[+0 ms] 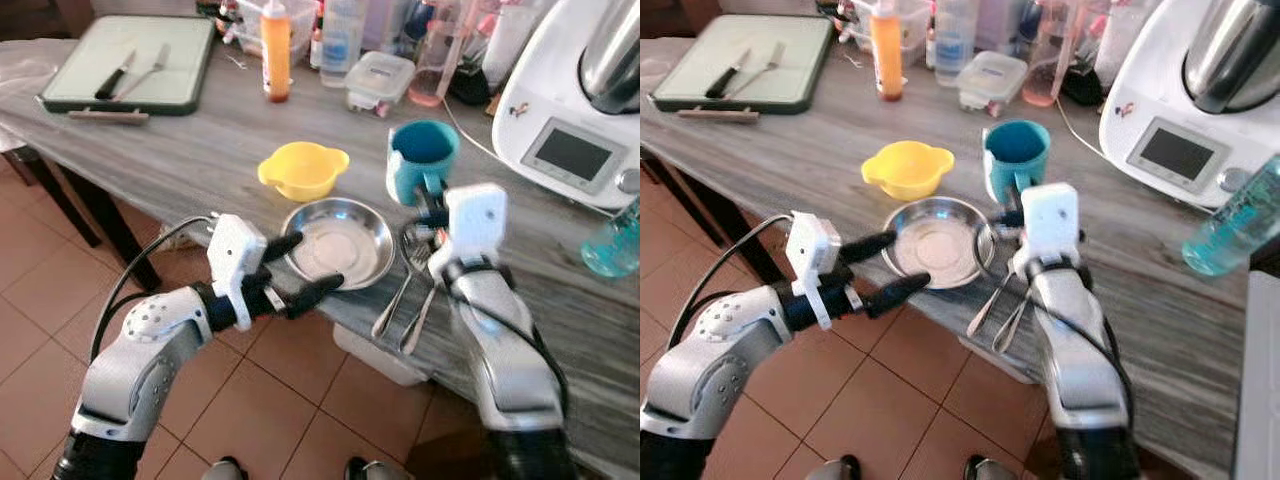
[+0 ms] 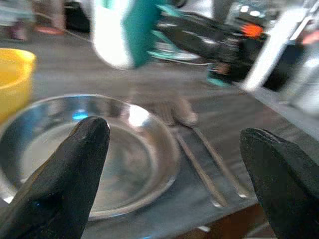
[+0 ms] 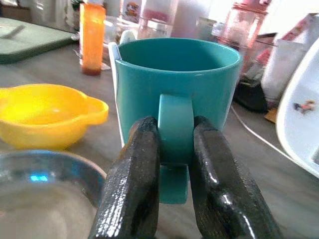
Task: Setting the table
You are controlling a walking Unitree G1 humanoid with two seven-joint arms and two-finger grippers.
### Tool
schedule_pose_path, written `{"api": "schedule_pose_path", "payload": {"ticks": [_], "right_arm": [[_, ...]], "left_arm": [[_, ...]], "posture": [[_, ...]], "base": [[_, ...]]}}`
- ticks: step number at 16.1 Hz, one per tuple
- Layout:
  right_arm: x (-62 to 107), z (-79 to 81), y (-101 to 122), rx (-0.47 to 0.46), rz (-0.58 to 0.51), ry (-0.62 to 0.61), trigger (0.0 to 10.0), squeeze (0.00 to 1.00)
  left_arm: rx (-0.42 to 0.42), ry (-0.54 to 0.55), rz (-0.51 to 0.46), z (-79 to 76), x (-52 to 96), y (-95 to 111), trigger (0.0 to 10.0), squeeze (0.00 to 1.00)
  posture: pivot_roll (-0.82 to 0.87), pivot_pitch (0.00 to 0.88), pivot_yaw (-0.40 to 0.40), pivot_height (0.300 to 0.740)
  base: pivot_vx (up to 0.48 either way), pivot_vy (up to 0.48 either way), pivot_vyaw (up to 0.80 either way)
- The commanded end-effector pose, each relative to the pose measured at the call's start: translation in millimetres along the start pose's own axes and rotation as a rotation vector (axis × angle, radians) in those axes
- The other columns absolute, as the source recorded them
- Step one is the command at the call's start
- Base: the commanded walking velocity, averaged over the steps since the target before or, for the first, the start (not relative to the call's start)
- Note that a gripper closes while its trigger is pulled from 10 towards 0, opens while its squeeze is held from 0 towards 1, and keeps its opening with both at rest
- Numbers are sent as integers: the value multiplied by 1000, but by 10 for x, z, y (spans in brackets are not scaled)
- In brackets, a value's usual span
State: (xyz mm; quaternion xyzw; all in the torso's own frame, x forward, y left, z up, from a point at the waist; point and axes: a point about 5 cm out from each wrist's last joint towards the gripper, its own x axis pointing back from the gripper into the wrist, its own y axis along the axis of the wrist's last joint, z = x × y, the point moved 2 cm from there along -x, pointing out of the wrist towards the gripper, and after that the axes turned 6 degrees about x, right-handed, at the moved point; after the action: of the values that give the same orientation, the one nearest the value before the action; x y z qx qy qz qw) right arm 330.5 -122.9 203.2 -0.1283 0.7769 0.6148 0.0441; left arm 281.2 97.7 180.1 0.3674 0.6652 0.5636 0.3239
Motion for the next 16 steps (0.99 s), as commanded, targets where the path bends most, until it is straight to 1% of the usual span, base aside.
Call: {"api": "schedule_pose_path", "payload": {"ticks": [1,4,8,10,12,16], "right_arm": [[-59,21,3,-17,-7,3,10000,0],[-153,55,-33,-34,-2,5,10000,0],[-277,36,-143,-6,25,-6,10000,0],[-323,39,-194,4,26,-8,10000,0],[-336,37,-223,15,31,-8,10000,0],[-340,8,-284,32,37,-35,10000,0]], "left_arm": [[4,-80,27,-125,-8,21,10000,0],[1,-105,30,-175,-16,65,10000,0],[6,-121,50,-204,3,80,10000,0],[21,-123,51,-223,5,83,10000,0],[47,-160,63,-281,5,61,10000,0],[37,-157,67,-287,-26,44,10000,0]], "posture": [[194,220,-73,740],[201,231,-68,740],[206,236,-67,740],[207,234,-70,740],[205,233,-76,740],[203,232,-75,740]], "base": [[0,0,0],[0,0,0],[0,0,0],[0,0,0],[0,0,0],[0,0,0]]}}
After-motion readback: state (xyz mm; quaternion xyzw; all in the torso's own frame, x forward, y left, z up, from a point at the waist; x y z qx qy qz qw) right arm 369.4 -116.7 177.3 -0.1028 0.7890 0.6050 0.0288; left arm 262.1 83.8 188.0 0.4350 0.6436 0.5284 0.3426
